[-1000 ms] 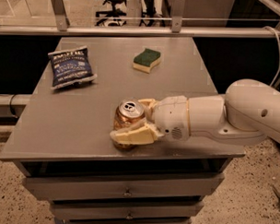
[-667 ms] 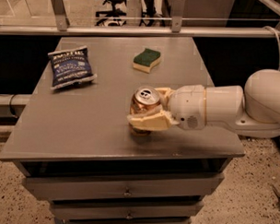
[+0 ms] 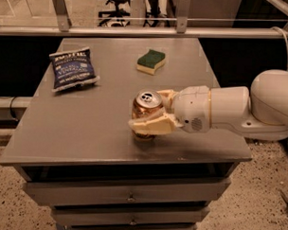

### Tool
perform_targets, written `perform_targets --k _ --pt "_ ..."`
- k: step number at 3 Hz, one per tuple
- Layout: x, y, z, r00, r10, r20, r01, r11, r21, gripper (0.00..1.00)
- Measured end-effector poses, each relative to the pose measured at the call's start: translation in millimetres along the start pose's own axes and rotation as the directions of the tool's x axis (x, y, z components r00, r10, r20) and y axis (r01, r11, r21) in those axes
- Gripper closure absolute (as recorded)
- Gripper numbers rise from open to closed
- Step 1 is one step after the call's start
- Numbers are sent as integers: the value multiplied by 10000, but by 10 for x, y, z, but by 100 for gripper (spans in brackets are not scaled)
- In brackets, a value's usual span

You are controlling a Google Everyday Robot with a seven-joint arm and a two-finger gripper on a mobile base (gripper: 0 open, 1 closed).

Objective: Move orange can near sponge

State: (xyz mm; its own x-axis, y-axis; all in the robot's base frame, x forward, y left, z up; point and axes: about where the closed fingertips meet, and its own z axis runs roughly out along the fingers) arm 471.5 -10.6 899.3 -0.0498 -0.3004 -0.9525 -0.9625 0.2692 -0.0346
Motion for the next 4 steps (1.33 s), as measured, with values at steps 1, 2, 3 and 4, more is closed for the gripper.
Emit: perform_targets --k 1,2,3,4 --pt "-4 -144 -22 9997 -238 86 234 9988 424 100" --pt "-134 -503 -128 9957 -840 399 790 9902 1148 100" --pt "-261 -1277 -277 9900 -1346 431 1243 9745 1869 100" --pt "-423 -2030 -476 9880 -1535 196 1428 9532 2666 100"
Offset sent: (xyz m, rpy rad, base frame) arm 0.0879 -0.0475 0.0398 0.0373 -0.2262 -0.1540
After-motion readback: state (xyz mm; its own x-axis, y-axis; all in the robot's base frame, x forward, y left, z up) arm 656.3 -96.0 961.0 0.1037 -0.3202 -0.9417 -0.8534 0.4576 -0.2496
